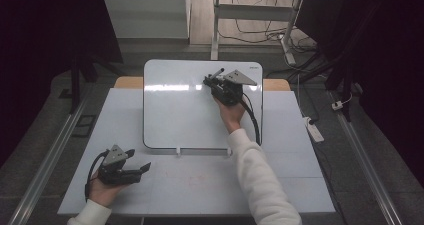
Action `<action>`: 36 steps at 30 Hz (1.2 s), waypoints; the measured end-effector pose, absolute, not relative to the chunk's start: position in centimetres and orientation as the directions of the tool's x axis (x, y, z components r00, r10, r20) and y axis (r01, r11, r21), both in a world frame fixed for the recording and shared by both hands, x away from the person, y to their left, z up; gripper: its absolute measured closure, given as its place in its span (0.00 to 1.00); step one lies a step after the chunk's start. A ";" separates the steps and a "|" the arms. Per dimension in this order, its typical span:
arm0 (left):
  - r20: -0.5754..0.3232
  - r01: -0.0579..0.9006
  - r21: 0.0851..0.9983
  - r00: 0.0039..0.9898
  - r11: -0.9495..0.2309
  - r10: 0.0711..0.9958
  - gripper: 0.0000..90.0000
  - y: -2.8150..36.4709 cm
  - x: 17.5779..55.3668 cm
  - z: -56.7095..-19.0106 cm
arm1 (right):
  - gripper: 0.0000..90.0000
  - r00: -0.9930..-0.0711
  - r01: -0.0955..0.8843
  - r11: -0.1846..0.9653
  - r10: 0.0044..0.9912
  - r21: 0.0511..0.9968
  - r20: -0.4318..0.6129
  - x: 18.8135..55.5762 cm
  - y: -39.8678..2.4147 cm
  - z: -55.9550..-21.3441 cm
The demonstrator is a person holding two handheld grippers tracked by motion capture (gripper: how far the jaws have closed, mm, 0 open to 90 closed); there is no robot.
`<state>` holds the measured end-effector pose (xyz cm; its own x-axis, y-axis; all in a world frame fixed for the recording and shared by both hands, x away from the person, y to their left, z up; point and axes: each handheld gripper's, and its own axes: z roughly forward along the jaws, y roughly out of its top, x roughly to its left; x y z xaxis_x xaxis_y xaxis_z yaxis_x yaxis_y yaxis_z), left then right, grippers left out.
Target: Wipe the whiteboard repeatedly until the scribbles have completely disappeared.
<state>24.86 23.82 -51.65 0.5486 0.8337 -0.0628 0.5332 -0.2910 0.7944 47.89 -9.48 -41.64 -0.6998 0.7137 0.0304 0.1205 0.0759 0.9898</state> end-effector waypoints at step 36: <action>-0.056 0.528 0.797 0.550 -0.295 0.833 0.25 23.7 24.8 -51.6 | 0.87 -0.721 0.087 0.136 0.692 0.987 -0.032 47.9 -8.6 -41.6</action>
